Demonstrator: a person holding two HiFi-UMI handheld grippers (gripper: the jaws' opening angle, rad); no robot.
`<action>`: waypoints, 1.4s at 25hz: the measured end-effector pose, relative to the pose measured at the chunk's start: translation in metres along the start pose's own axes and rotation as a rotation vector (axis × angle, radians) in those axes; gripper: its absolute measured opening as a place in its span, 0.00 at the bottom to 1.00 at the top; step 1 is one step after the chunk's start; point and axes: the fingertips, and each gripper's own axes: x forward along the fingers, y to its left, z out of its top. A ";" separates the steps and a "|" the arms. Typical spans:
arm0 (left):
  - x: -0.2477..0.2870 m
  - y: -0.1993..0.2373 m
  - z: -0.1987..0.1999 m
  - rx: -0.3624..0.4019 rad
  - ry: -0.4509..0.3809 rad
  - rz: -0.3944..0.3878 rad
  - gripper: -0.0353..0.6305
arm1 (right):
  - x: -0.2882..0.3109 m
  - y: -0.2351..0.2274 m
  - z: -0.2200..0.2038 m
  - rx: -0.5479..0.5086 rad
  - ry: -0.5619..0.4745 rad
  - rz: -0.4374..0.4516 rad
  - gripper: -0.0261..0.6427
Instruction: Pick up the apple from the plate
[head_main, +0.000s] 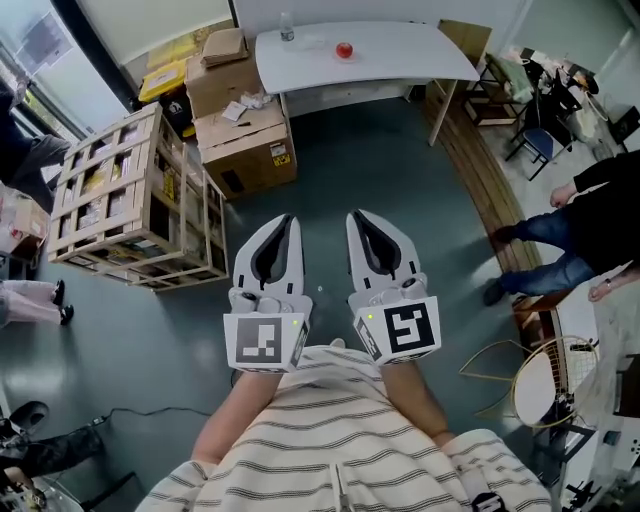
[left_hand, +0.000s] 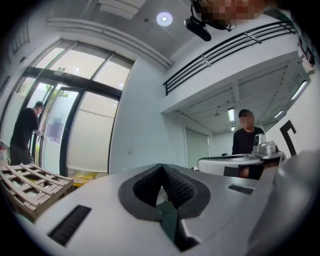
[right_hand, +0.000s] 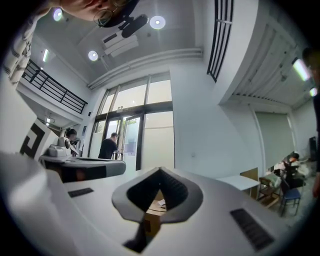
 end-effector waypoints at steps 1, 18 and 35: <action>0.002 -0.005 -0.002 0.002 0.006 0.009 0.06 | -0.003 -0.005 -0.002 0.004 -0.001 0.002 0.04; 0.113 -0.012 -0.045 0.014 0.025 -0.024 0.06 | 0.065 -0.099 -0.043 0.027 0.039 -0.033 0.04; 0.429 0.114 -0.049 -0.007 0.012 -0.133 0.06 | 0.365 -0.243 -0.052 0.022 0.050 -0.139 0.04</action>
